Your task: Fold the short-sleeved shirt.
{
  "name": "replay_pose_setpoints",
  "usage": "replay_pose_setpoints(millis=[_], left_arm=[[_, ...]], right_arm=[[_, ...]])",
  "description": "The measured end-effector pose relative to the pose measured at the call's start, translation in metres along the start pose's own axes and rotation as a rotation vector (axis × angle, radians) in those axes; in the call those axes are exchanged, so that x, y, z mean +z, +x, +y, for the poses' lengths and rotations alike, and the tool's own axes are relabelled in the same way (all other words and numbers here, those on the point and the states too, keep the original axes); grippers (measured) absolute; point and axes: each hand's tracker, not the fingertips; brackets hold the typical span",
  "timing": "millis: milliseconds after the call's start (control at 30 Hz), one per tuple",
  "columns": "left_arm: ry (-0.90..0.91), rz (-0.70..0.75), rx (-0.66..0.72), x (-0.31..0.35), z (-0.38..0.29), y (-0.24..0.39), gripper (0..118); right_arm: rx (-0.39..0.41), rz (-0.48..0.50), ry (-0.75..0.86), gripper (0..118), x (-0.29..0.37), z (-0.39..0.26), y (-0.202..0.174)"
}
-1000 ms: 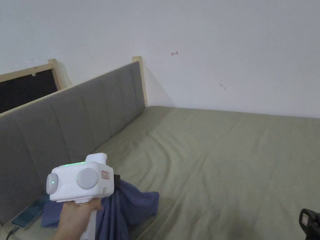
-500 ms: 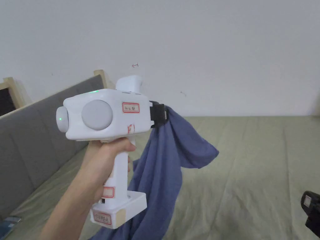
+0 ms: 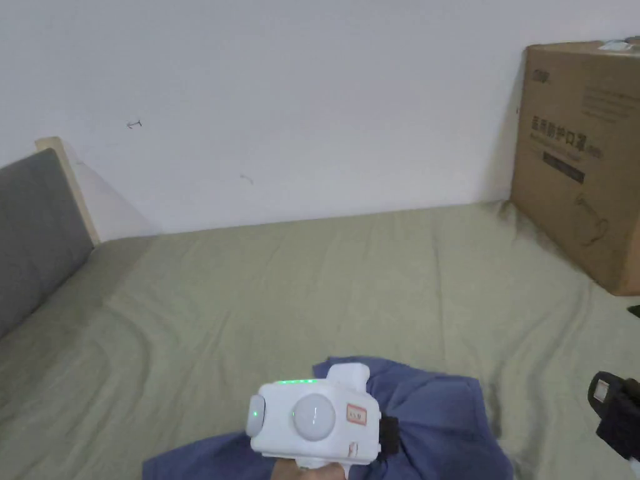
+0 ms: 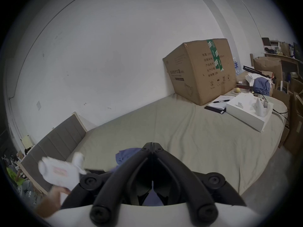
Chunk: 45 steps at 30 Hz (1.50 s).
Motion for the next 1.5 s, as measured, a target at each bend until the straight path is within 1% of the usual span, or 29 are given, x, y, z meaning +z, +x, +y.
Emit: replay_pose_setpoints(millis=[67, 100, 133, 200, 267, 300, 367, 400, 433, 500, 567, 633, 667, 767, 800, 833, 867, 900, 933, 967, 1000, 1033, 1067, 1133, 1200, 1300, 1400, 1467, 1500], left_arm=[[-0.036, 0.022, 0.012, -0.023, -0.014, -0.007, 0], [-0.040, 0.024, 0.043, -0.028, -0.018, -0.010, 1], [-0.026, 0.016, 0.030, -0.030, -0.022, -0.012, 1], [-0.053, 0.055, 0.045, -0.034, -0.023, -0.014, 1], [-0.046, 0.037, 0.048, -0.034, -0.017, -0.025, 5], [-0.033, 0.011, 0.068, -0.032, -0.015, -0.026, 14], [-0.024, 0.016, 0.070, -0.025, -0.015, -0.025, 76], [0.001, 0.041, 0.056, -0.021, -0.016, -0.025, 103], [0.042, 0.065, 0.042, -0.015, -0.014, -0.026, 118], [0.124, 0.044, 0.069, 0.002, -0.009, -0.028, 118], [0.148, 0.009, 0.128, 0.024, -0.004, -0.031, 118], [0.154, -0.020, 0.139, 0.048, -0.001, -0.036, 118], [0.162, -0.010, 0.140, 0.064, -0.005, -0.027, 118], [0.229, 0.038, 0.124, 0.105, -0.013, -0.033, 118], [0.236, 0.065, 0.126, 0.107, -0.022, -0.041, 116], [0.247, 0.090, 0.126, 0.118, -0.027, -0.044, 109], [0.264, 0.121, 0.103, 0.130, -0.035, -0.048, 97], [0.267, 0.174, 0.081, 0.140, -0.043, -0.049, 79], [0.277, 0.249, 0.058, 0.147, -0.050, -0.051, 52], [0.278, 0.304, 0.032, 0.153, -0.058, -0.053, 36], [0.278, 0.347, 0.034, 0.160, -0.067, -0.058, 24], [0.286, 0.364, 0.061, 0.166, -0.077, -0.064, 9], [0.295, 0.359, 0.099, 0.170, -0.085, -0.070, 0], [0.310, 0.335, 0.229, 0.186, -0.103, -0.088, 0], [0.332, 0.314, 0.290, 0.195, -0.117, -0.103, 0], [0.321, 0.388, 0.275, 0.205, -0.133, -0.117, 0], [0.334, 0.365, 0.320, 0.209, -0.141, -0.138, 0], [0.329, 0.336, 0.342, 0.209, -0.134, -0.154, 1], [0.312, 0.340, 0.350, 0.206, -0.131, -0.161, 11]], right_arm=[[0.009, -0.019, -0.014, 0, 0.001, -0.001, 0.007], [0.012, -0.026, -0.017, 0, -0.002, -0.003, 0.011], [0.012, -0.034, -0.019, 0, -0.003, -0.004, 0.015], [-0.004, -0.048, -0.029, 0, -0.006, -0.004, 0.019], [-0.022, -0.045, -0.029, 0, -0.006, -0.003, 0.018], [-0.026, -0.041, -0.029, 0, -0.006, -0.003, 0.018], [-0.019, -0.035, -0.034, 0, -0.007, -0.003, 0.014], [-0.010, -0.032, -0.037, 0, -0.008, -0.004, 0.012], [-0.002, -0.025, -0.043, 0, -0.008, -0.004, 0.009], [0.011, 0.001, -0.051, 0, -0.008, -0.004, 0.002], [0.032, 0.027, -0.054, 0, -0.008, -0.004, -0.005], [0.058, 0.042, -0.054, 0, -0.008, -0.003, -0.015], [0.070, 0.053, -0.055, 0, -0.008, -0.003, -0.019], [0.086, 0.097, -0.058, 0, -0.007, -0.003, -0.030], [0.091, 0.117, -0.061, 0, -0.006, -0.004, -0.035], [0.098, 0.130, -0.066, 0, -0.006, -0.005, -0.038], [0.109, 0.139, -0.069, 0, -0.005, -0.007, -0.043], [0.121, 0.149, -0.072, 0, -0.006, -0.009, -0.047], [0.133, 0.159, -0.084, 0, -0.006, -0.011, -0.051], [0.143, 0.169, -0.091, 0, -0.006, -0.013, -0.055], [0.155, 0.181, -0.097, 0, -0.006, -0.016, -0.059], [0.165, 0.188, -0.109, 0, -0.006, -0.018, -0.063], [0.176, 0.193, -0.114, 0, -0.006, -0.020, -0.067], [0.201, 0.205, -0.126, 0, -0.004, -0.024, -0.075], [0.223, 0.213, -0.142, 0, -0.007, -0.028, -0.081], [0.244, 0.212, -0.154, 0, -0.010, -0.032, -0.090], [0.267, 0.209, -0.164, 0, -0.014, -0.035, -0.097], [0.269, 0.206, -0.170, 0, -0.017, -0.036, -0.100], [0.266, 0.203, -0.181, 0, -0.021, -0.037, -0.102]])
